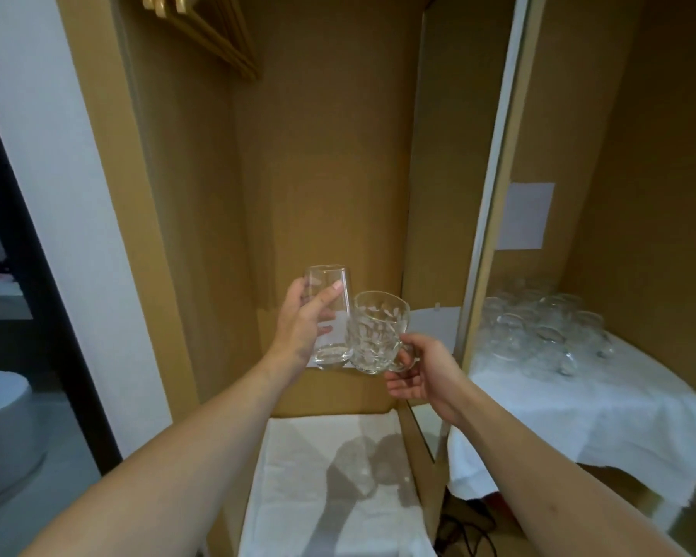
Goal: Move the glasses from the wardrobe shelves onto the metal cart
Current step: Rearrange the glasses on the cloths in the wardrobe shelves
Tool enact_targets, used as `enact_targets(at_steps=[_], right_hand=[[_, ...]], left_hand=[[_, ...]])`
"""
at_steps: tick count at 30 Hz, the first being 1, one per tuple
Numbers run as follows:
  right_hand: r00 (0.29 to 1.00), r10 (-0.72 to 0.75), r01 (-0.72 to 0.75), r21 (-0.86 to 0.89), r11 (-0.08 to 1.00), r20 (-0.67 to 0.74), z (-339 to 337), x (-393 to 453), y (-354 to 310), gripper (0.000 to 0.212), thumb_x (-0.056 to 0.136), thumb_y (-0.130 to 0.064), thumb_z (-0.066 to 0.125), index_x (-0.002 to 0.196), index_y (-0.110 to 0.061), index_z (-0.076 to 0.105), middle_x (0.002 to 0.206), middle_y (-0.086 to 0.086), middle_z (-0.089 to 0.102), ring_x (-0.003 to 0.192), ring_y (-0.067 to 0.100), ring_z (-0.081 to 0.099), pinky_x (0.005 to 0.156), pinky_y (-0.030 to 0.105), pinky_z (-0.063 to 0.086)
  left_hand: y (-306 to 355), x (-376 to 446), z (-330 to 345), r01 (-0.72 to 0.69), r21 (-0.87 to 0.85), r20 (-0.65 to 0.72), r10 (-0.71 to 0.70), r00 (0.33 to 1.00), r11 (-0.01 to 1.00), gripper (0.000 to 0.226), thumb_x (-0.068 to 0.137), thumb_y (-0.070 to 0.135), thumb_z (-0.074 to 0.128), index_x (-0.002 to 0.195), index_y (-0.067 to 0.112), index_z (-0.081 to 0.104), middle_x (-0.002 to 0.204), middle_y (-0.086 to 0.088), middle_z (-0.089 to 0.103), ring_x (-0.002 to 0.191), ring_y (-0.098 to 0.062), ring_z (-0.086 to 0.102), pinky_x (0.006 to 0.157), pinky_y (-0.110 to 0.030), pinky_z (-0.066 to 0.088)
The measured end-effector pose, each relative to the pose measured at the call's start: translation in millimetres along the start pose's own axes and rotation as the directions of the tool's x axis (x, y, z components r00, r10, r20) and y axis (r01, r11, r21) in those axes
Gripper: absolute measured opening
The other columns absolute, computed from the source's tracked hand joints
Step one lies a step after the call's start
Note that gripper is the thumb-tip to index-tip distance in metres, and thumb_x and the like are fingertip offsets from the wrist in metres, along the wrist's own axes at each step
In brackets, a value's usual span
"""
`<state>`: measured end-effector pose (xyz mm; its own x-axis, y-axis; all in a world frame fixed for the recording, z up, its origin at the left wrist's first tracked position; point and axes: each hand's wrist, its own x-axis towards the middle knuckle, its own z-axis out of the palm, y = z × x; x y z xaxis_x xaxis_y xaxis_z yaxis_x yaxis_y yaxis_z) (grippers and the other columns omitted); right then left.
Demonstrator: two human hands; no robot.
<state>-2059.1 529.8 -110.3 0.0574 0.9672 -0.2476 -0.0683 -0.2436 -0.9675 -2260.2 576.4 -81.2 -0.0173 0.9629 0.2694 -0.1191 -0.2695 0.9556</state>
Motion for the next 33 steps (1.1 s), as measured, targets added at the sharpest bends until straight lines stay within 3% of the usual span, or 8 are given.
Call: enact_targets(at_steps=[7, 11, 16, 21, 25, 28, 33], right_hand=[[0.999, 0.006, -0.006, 0.003, 1.000, -0.038, -81.3, -61.4, 15.9, 0.048, 0.099, -0.040, 0.049, 0.058, -0.016, 0.047, 0.078, 0.020, 0.067, 0.068, 0.030, 0.064, 0.080, 0.046, 0.060], [0.997, 0.032, -0.030, 0.021, 0.999, -0.069, -122.7, -90.5, 23.1, 0.044, 0.097, -0.040, 0.051, 0.061, -0.015, 0.048, 0.080, 0.021, 0.069, 0.067, 0.030, 0.064, 0.079, 0.045, 0.060], [0.992, 0.054, -0.050, 0.034, 0.998, -0.112, -175.7, -122.4, 35.5, 0.047, 0.096, -0.040, 0.053, 0.059, -0.013, 0.050, 0.083, 0.023, 0.069, 0.069, 0.032, 0.065, 0.080, 0.044, 0.060], [0.982, 0.075, -0.065, 0.059, 0.996, -0.174, -220.3, -144.3, 46.9, 0.046, 0.096, -0.039, 0.055, 0.059, -0.011, 0.054, 0.081, 0.024, 0.069, 0.065, 0.031, 0.065, 0.070, 0.040, 0.060], [0.971, 0.088, -0.060, 0.127, 0.990, -0.222, -249.9, -150.1, 55.5, 0.047, 0.095, -0.040, 0.056, 0.056, -0.014, 0.052, 0.082, 0.023, 0.069, 0.068, 0.031, 0.065, 0.076, 0.041, 0.061], [0.955, 0.114, -0.069, 0.169, 0.983, -0.273, -269.9, -149.1, 61.3, 0.042, 0.095, -0.039, 0.056, 0.062, -0.013, 0.053, 0.083, 0.021, 0.067, 0.074, 0.032, 0.064, 0.081, 0.042, 0.059], [0.935, 0.173, -0.083, 0.283, 0.955, -0.309, -301.7, -142.5, 69.0, 0.035, 0.098, -0.039, 0.057, 0.076, -0.012, 0.056, 0.090, 0.018, 0.060, 0.084, 0.032, 0.056, 0.086, 0.041, 0.057]], left_hand=[[-6.5, -57.6, 76.6, 0.073, -0.030, 0.031, -0.072, 0.997, 0.997, 0.049, 0.073, 0.058, 0.076, 0.104, 0.024, 0.061, 0.091, -0.005, 0.065, 0.075, -0.020, 0.060, 0.065, -0.038, 0.053], [-9.0, -88.7, 118.5, 0.097, -0.030, 0.066, -0.095, 0.993, 0.995, 0.037, 0.086, 0.044, 0.076, 0.099, 0.016, 0.055, 0.078, -0.001, 0.056, 0.060, -0.015, 0.051, 0.061, -0.033, 0.043], [-16.4, -118.9, 162.0, 0.122, -0.055, 0.113, -0.115, 0.987, 0.991, 0.036, 0.083, 0.045, 0.076, 0.096, 0.018, 0.056, 0.076, -0.003, 0.054, 0.059, -0.018, 0.050, 0.057, -0.033, 0.039], [-24.8, -139.3, 205.9, 0.149, -0.045, 0.179, -0.139, 0.974, 0.988, 0.038, 0.076, 0.053, 0.077, 0.087, 0.024, 0.055, 0.077, -0.005, 0.052, 0.063, -0.020, 0.045, 0.053, -0.032, 0.037], [-34.1, -142.1, 240.5, 0.141, 0.020, 0.192, -0.142, 0.971, 0.990, 0.045, 0.073, 0.059, 0.077, 0.089, 0.023, 0.056, 0.082, -0.006, 0.056, 0.065, -0.020, 0.049, 0.053, -0.031, 0.040], [-41.8, -138.8, 266.1, 0.161, 0.049, 0.223, -0.168, 0.960, 0.986, 0.046, 0.073, 0.060, 0.076, 0.098, 0.025, 0.060, 0.087, -0.006, 0.059, 0.070, -0.022, 0.054, 0.056, -0.033, 0.044], [-62.5, -121.7, 308.5, 0.174, 0.084, 0.268, -0.191, 0.944, 0.981, 0.078, 0.069, 0.066, 0.075, 0.126, 0.017, 0.055, 0.099, -0.011, 0.063, 0.078, -0.024, 0.061, 0.065, -0.036, 0.051]])
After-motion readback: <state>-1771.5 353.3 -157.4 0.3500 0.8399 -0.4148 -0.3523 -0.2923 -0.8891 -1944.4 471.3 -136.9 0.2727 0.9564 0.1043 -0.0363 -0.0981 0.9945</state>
